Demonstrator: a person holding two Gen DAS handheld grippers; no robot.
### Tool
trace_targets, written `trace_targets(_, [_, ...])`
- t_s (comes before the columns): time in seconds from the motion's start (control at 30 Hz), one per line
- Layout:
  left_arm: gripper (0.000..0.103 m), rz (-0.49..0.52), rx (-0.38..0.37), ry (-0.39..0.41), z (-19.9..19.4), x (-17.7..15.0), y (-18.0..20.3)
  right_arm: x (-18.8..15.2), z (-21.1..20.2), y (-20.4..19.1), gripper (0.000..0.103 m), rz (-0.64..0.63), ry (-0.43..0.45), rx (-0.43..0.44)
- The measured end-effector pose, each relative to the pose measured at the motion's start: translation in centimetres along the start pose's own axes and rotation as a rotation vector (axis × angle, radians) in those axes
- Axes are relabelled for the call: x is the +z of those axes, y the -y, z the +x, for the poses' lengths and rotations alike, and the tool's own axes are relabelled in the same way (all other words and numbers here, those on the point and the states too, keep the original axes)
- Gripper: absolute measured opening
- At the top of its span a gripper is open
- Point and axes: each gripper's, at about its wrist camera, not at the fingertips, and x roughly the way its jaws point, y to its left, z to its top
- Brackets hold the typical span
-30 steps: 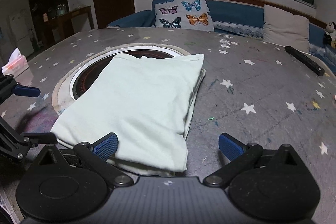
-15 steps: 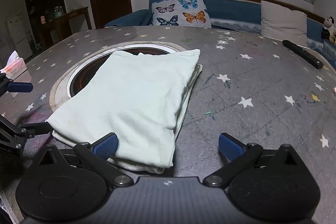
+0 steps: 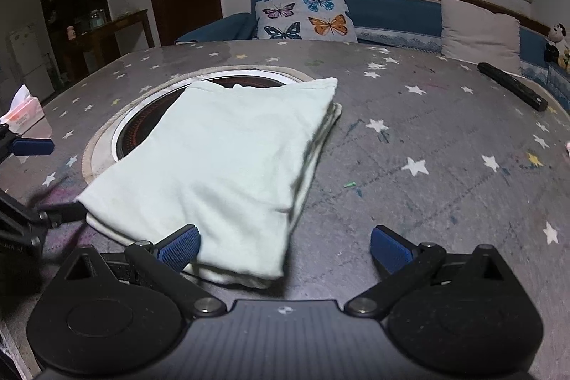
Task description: Fold clothes
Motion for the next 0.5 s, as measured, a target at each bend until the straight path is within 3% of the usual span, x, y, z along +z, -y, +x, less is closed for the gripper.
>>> trace_targets(0.27, [0.103, -0.015, 0.015, -0.014, -0.7, -0.5, -0.9, -0.8, -1.1, 0.2, 0.103, 0.008, -0.014, 0.007])
trace_targets(0.5, [0.103, -0.036, 0.013, 0.007, -2.0, -0.3, -2.2, 0.9, -2.3, 0.1, 0.103, 0.035, 0.086, -0.021])
